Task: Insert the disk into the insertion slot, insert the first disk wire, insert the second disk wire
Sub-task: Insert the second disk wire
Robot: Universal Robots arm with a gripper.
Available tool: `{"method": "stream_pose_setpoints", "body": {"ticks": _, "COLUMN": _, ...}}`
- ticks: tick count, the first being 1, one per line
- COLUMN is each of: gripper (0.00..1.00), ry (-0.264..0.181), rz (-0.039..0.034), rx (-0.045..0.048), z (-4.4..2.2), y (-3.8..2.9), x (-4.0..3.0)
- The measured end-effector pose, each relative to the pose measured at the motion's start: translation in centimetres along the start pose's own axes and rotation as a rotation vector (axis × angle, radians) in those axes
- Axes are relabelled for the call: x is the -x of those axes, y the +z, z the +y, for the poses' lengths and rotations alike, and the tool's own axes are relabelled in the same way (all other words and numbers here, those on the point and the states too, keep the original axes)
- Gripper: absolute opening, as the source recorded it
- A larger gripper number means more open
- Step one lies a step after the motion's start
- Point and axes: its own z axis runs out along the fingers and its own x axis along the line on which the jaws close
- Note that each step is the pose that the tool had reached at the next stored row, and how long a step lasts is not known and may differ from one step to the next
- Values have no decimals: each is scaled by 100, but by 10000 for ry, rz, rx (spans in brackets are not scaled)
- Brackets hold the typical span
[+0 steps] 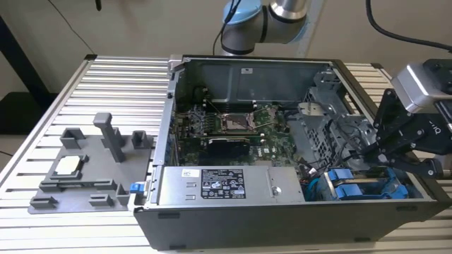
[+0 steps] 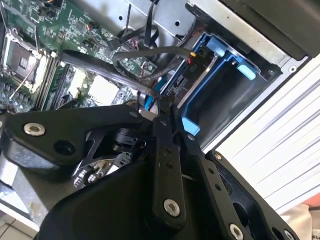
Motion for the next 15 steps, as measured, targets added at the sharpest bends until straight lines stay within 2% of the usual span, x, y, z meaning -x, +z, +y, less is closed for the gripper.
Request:
{"method": "stream_pose_setpoints", "body": {"ticks": 2, "gripper": 16, "ry": 19, "rz": -12, "rx": 73, "z": -54, "y": 13, "x": -5}}
{"method": "stream_pose_setpoints", "body": {"ticks": 5, "gripper": 16, "ry": 58, "rz": -16, "rx": 243, "z": -128, "y": 29, "x": -11}}
{"method": "stream_pose_setpoints", "body": {"ticks": 9, "gripper": 16, "ry": 102, "rz": -23, "rx": 407, "z": -145, "y": 67, "x": -21}}
{"method": "stream_pose_setpoints", "body": {"ticks": 15, "gripper": 16, "ry": 115, "rz": -22, "rx": 422, "z": -152, "y": 142, "x": -39}}
